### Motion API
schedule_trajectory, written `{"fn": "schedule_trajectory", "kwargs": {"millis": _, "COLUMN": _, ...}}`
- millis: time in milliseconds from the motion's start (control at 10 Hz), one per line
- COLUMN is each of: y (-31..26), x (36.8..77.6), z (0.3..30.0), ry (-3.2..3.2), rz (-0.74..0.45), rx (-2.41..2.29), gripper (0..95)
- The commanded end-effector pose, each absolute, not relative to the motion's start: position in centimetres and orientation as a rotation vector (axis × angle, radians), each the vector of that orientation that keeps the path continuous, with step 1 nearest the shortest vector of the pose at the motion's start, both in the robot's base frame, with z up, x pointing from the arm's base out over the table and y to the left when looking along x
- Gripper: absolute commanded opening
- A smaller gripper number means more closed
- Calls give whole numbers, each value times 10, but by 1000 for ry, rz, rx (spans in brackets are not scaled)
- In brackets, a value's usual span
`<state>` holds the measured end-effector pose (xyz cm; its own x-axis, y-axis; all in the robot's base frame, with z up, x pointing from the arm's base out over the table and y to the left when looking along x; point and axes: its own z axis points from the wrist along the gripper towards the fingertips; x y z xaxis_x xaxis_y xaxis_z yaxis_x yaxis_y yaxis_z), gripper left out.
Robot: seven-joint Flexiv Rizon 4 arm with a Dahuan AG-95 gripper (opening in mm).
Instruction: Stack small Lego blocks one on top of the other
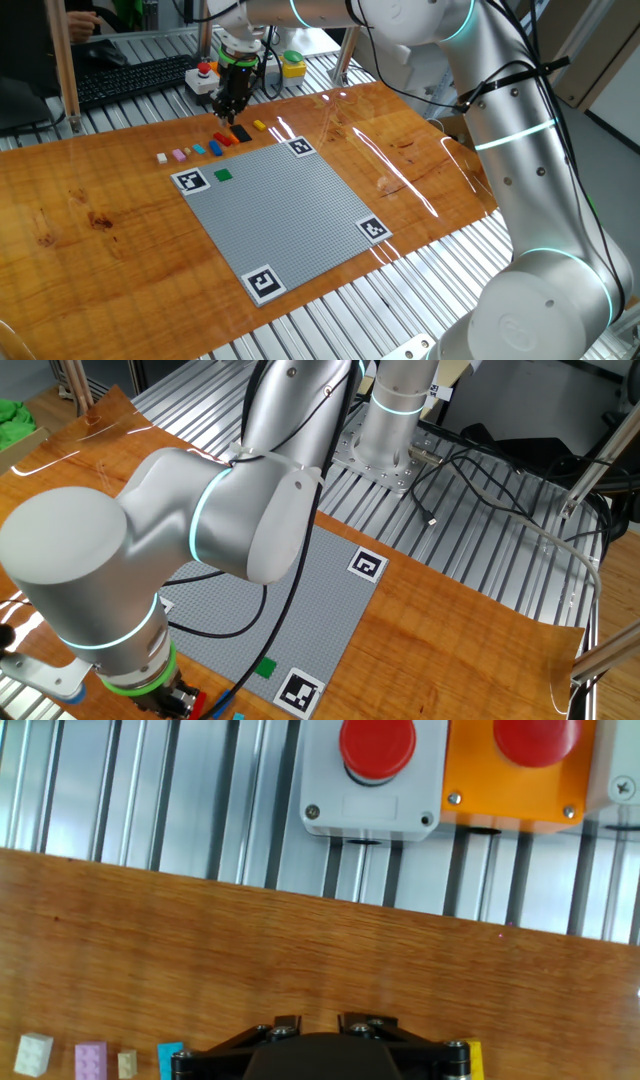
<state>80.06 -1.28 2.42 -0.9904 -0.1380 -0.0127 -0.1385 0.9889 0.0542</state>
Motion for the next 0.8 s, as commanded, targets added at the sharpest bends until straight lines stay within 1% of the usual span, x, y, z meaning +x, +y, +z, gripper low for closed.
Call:
{"fn": "schedule_trajectory", "kwargs": {"millis": 100, "y": -13, "x": 800, "z": 24, "ry": 3130, "rz": 89, "rx": -178, "gripper": 190}}
{"fn": "schedule_trajectory", "kwargs": {"millis": 800, "y": -14, "x": 800, "z": 24, "ry": 3125, "rz": 68, "rx": -122, "gripper": 190}}
